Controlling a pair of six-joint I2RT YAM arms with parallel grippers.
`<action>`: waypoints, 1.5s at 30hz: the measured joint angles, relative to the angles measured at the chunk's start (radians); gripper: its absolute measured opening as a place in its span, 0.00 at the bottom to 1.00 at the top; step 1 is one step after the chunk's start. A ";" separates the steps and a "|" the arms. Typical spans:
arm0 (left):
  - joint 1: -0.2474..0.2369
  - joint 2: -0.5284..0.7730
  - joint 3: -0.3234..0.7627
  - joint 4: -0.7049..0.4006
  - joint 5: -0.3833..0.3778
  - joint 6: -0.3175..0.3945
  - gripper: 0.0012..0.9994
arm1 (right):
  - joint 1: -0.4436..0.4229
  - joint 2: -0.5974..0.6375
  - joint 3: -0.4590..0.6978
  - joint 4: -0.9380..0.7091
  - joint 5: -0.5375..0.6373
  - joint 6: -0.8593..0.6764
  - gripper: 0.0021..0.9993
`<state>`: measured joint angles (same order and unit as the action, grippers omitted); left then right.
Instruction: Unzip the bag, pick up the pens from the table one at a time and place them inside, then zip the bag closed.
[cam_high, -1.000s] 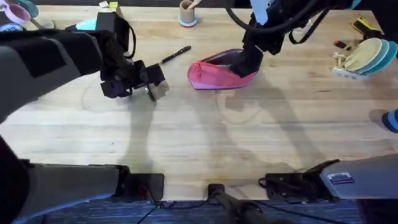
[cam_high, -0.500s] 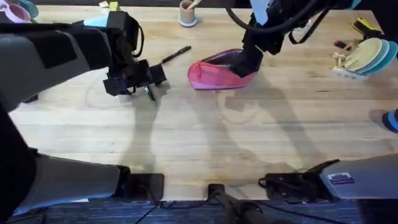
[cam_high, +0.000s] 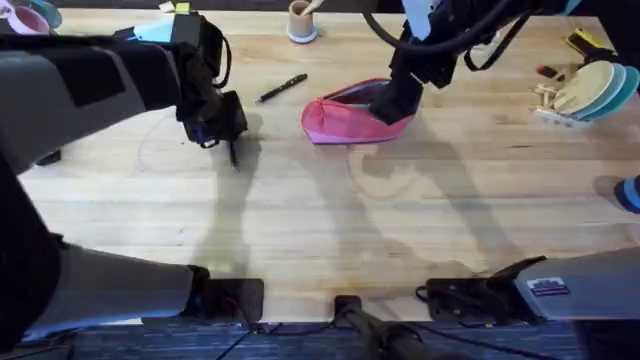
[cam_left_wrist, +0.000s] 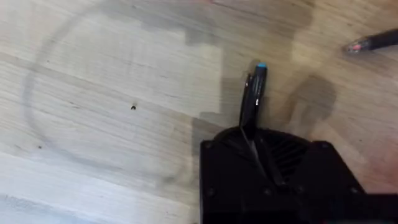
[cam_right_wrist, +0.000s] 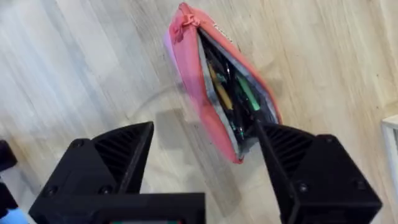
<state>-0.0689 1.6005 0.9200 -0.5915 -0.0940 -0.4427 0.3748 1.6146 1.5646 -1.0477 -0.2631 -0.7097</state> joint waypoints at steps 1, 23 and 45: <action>0.000 0.000 0.000 0.000 0.000 0.000 0.05 | 0.000 -0.001 0.000 0.001 0.000 0.000 1.00; -0.048 0.072 0.256 -0.155 0.043 0.050 0.04 | 0.000 -0.225 0.000 -0.079 0.000 0.090 1.00; -0.303 0.072 0.523 -0.031 0.224 0.383 0.04 | 0.000 -0.357 0.000 -0.159 0.000 0.112 1.00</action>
<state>-0.3716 1.6730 1.4429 -0.6227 0.1298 -0.0596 0.3748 1.2577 1.5646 -1.2070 -0.2630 -0.5980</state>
